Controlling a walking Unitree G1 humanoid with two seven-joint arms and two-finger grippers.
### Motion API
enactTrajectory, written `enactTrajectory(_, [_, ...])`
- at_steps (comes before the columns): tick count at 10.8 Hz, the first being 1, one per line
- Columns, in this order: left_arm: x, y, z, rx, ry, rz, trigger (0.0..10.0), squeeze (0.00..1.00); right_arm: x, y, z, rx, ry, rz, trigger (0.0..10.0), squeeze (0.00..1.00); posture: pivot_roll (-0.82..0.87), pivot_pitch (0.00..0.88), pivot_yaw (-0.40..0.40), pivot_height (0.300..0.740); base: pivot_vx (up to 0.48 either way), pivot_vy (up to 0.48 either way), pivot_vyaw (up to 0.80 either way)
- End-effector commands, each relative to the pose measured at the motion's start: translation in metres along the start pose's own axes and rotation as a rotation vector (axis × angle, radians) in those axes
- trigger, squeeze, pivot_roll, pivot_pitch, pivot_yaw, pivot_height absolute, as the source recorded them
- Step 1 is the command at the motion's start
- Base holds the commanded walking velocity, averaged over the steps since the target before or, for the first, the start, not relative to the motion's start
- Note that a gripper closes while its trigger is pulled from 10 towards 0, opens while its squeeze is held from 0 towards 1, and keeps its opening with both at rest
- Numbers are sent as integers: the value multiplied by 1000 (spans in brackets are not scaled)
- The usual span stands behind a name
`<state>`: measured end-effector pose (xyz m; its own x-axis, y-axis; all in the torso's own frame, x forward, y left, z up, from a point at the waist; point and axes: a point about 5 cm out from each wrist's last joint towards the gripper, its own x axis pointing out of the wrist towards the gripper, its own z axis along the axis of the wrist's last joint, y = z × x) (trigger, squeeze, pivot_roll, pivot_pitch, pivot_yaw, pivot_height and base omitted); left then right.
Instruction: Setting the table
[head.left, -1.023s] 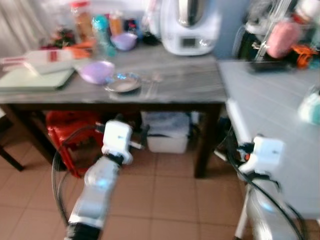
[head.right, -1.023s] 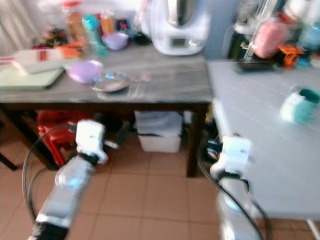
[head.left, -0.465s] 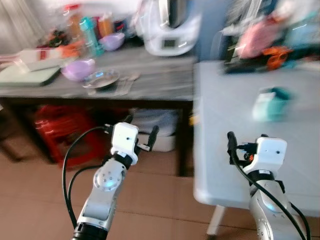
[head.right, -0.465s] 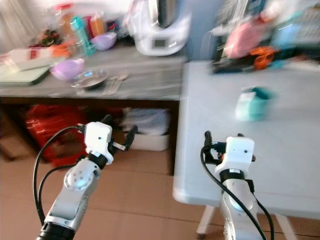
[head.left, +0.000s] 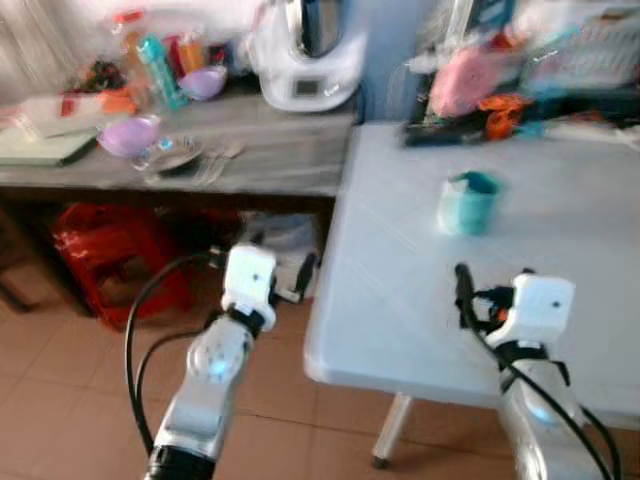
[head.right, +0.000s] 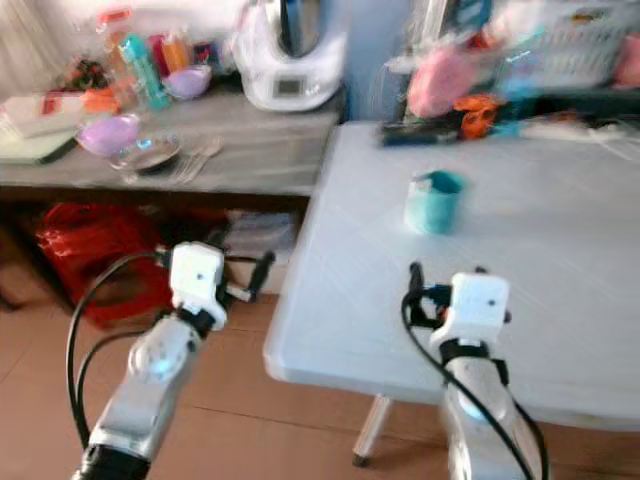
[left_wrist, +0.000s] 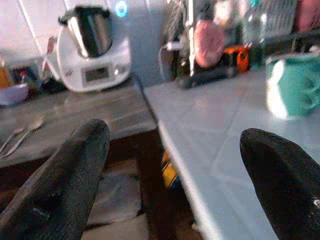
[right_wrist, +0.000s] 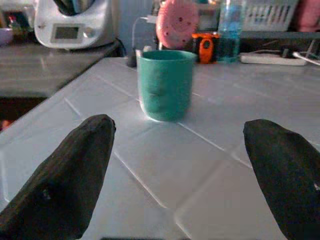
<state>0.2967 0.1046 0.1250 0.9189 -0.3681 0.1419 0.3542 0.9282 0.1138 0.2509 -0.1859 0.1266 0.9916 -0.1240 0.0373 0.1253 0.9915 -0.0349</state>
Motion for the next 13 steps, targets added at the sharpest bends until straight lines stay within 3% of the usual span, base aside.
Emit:
enactTrajectory(1, [-4,9,-3,12,17,21,10000,0,1,7,5,16,-19,22,10000,0,-15,0,84,740,0,-368,0])
enactTrajectory(5, [-4,9,-3,12,17,21,10000,0,1,7,5,16,-19,22,10000,0,-15,0,84,740,0,-368,0])
enactTrajectory(6, [-17,-5,-20,-46,83,-122,10000,0,4,14,4,-3,-23,55,10000,0,-14,0,97,740,0,0,0])
enactTrajectory(8, [-22,-6,-24,-56,98,-140,10000,0,6,13,6,-5,-32,56,10000,0,-11,0,94,740,0,0,0])
enactTrajectory(13, [-19,-4,-19,-73,67,-144,10000,0,8,14,9,-26,-51,65,10000,0,-15,0,92,740,0,0,123])
